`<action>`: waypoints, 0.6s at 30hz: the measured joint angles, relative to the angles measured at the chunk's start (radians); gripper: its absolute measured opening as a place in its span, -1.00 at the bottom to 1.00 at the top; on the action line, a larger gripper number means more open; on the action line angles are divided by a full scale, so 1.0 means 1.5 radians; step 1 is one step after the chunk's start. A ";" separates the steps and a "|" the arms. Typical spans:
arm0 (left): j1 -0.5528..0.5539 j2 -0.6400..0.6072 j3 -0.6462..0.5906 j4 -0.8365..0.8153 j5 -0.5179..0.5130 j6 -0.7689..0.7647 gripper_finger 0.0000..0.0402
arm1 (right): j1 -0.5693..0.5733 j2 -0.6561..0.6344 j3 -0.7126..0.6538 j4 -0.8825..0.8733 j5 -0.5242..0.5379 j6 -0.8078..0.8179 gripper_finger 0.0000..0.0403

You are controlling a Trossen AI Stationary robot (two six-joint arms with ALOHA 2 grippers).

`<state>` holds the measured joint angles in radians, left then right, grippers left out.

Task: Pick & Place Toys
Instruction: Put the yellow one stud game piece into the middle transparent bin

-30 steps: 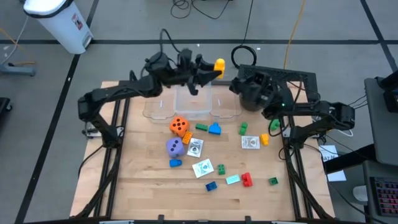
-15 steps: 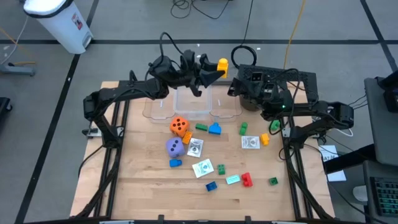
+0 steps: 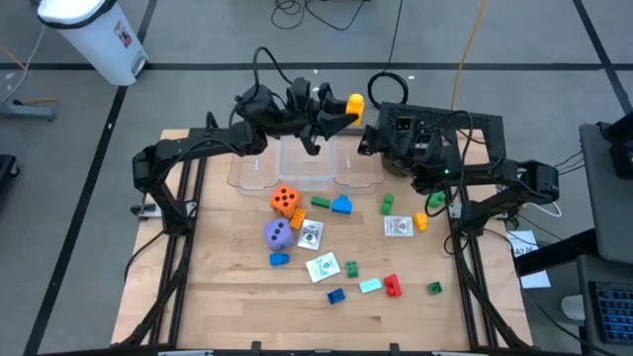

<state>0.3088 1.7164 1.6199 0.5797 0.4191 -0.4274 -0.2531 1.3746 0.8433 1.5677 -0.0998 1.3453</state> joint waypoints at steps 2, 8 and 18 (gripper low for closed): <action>0.000 0.000 0.000 -0.001 0.000 0.002 -0.25 | 0.000 -0.001 0.000 0.001 0.000 -0.002 -0.25; -0.001 0.000 0.001 0.004 0.002 -0.001 -0.21 | 0.000 0.000 0.012 0.001 -0.002 0.003 -0.25; 0.001 -0.001 0.054 -0.032 -0.006 0.032 -0.24 | 0.004 0.000 0.064 -0.018 -0.039 -0.014 -0.25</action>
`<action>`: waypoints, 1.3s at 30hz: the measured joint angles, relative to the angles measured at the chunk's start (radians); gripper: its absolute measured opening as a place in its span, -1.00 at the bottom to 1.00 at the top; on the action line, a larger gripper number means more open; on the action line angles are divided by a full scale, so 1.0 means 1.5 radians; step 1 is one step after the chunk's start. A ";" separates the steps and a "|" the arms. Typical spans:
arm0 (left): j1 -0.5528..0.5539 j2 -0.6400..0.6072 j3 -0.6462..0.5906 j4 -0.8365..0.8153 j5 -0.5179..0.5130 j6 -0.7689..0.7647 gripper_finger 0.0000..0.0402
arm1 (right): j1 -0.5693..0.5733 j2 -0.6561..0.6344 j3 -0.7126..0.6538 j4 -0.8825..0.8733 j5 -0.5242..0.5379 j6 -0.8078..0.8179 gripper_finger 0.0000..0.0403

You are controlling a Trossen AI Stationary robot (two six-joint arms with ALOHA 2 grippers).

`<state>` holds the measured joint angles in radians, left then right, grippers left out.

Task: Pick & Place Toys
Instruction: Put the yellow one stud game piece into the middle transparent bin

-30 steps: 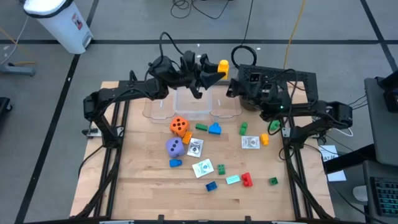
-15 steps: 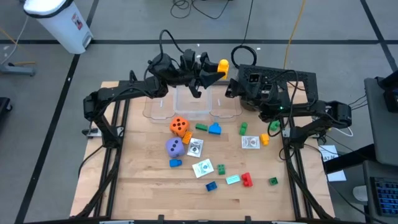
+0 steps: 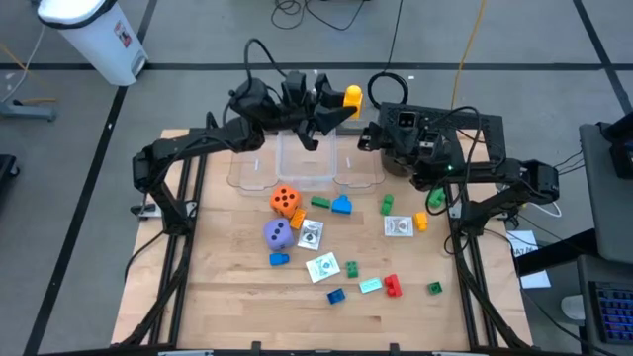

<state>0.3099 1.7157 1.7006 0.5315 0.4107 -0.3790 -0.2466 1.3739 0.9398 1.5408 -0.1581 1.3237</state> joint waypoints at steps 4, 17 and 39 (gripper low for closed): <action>0.000 0.000 0.008 -0.012 0.000 0.003 -0.16 | 0.000 0.008 0.005 0.003 0.000 0.001 -0.25; 0.000 0.000 0.008 -0.022 -0.011 0.008 -0.27 | 0.000 0.008 0.013 -0.007 -0.007 0.016 -0.25; 0.000 0.000 0.008 -0.039 0.030 0.002 -0.19 | -0.005 0.008 0.013 -0.023 -0.023 0.082 -0.25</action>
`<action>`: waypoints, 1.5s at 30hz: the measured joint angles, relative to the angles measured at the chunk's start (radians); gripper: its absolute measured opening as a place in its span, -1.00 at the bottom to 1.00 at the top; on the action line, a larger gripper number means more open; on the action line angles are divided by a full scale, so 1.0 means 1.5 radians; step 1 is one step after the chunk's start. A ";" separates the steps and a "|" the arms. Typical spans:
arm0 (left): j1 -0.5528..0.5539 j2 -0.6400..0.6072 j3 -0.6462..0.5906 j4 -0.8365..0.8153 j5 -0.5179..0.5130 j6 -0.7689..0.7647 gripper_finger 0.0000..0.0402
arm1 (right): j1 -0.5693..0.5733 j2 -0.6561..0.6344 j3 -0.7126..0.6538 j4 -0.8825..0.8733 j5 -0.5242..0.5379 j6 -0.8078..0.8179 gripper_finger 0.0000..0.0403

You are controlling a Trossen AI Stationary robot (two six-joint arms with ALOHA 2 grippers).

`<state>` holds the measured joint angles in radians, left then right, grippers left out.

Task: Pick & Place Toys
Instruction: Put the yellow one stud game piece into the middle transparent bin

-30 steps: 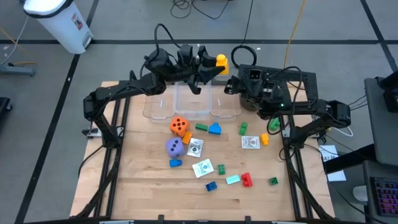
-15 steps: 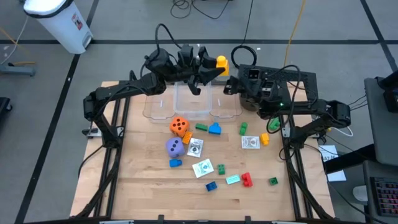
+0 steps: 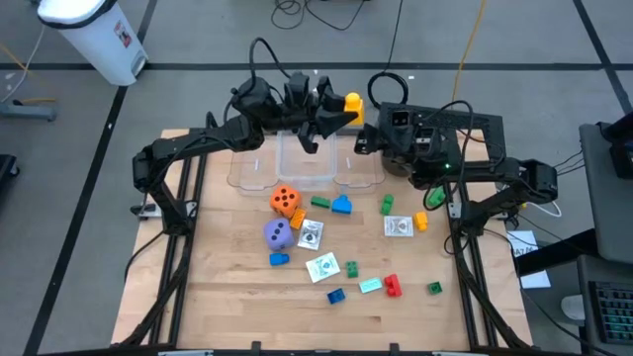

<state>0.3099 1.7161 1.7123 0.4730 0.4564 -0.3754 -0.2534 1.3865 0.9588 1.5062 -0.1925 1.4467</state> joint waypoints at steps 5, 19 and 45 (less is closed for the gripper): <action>0.006 0.000 0.000 -0.001 0.022 -0.019 -0.32 | -0.005 0.000 0.000 0.000 -0.020 0.040 -0.25; 0.009 0.001 0.000 0.000 0.074 -0.052 -0.25 | -0.023 0.000 0.000 -0.009 -0.102 0.090 -0.25; 0.026 0.001 0.082 -0.144 0.086 -0.004 -0.29 | -0.037 0.001 0.000 -0.055 -0.095 0.068 -0.25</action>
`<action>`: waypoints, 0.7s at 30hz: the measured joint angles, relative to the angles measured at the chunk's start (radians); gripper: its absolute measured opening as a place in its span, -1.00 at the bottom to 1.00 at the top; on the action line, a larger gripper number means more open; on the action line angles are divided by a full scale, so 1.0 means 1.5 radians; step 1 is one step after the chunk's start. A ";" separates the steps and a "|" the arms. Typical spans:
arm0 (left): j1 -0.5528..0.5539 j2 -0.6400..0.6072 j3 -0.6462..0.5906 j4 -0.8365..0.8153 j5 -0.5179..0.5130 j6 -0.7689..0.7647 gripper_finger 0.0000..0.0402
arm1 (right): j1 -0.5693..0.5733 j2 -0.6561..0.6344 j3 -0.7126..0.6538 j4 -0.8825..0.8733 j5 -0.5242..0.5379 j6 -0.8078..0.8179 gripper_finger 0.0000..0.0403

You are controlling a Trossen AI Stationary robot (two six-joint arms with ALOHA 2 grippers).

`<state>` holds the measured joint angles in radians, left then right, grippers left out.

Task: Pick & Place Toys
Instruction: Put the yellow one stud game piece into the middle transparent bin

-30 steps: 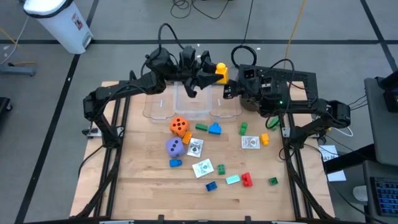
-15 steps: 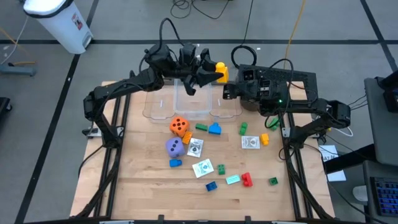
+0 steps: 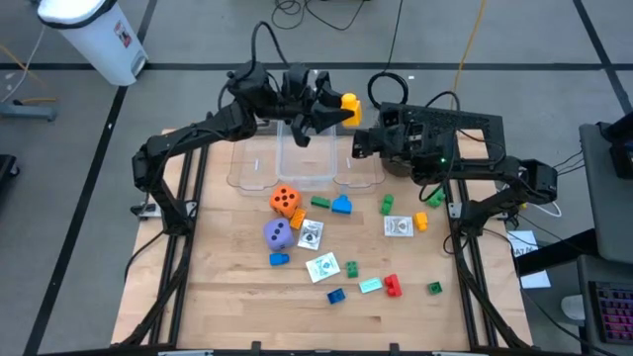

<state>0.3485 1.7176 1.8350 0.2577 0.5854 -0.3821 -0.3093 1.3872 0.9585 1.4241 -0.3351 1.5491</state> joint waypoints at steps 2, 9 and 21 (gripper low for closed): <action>0.000 0.000 0.000 -0.002 0.000 0.010 -0.23 | -0.004 -0.001 0.000 0.003 0.001 0.004 -0.25; 0.000 -0.001 0.000 -0.018 0.014 0.004 -0.33 | -0.028 -0.001 0.000 -0.005 -0.053 -0.009 -0.25; 0.000 -0.001 0.000 -0.051 0.026 0.005 -0.27 | -0.057 -0.001 0.000 -0.011 -0.098 0.001 -0.25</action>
<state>0.3485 1.7168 1.8351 0.1810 0.6241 -0.3751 -0.3944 1.3861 0.9585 1.4082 -0.4827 1.5505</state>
